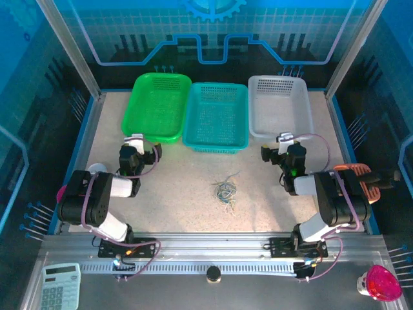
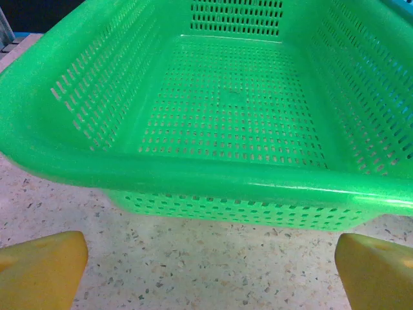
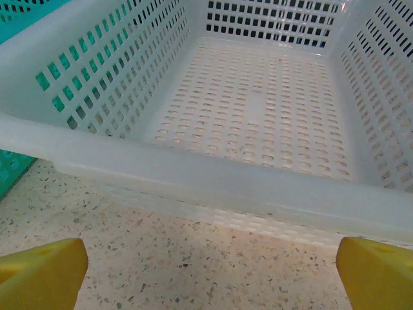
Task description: Untangle the cables
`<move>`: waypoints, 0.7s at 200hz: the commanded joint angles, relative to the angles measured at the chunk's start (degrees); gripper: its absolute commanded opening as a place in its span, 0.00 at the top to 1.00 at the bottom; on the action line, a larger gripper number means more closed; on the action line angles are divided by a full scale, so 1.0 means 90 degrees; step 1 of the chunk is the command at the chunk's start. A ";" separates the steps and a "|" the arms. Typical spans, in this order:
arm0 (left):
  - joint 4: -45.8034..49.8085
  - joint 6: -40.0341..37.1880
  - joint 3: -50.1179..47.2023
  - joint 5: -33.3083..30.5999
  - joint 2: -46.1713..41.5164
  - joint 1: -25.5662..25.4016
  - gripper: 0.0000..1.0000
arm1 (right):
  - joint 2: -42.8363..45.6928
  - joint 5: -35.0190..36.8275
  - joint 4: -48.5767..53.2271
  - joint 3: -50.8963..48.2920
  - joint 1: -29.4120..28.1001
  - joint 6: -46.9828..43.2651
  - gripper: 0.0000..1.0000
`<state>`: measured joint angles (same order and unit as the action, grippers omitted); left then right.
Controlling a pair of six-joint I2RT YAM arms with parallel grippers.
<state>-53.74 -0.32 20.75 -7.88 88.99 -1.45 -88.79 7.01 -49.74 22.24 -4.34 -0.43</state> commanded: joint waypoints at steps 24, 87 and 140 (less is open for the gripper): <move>0.0033 0.0033 0.0134 0.0081 0.0029 0.0053 0.01 | 0.0091 -0.0012 -0.0060 0.0088 0.0023 0.0019 0.00; 0.0043 0.0035 0.0135 0.0080 0.0032 0.0054 0.01 | 0.0091 -0.0011 -0.0060 0.0088 0.0023 0.0028 0.00; 0.0092 0.0051 0.0159 0.0121 0.0028 0.0079 0.01 | 0.0091 -0.0173 -0.0021 0.0097 0.0085 0.0056 0.00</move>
<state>-52.93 -0.12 20.88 -7.77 88.99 -1.39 -88.79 6.50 -49.71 22.24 -4.32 -0.43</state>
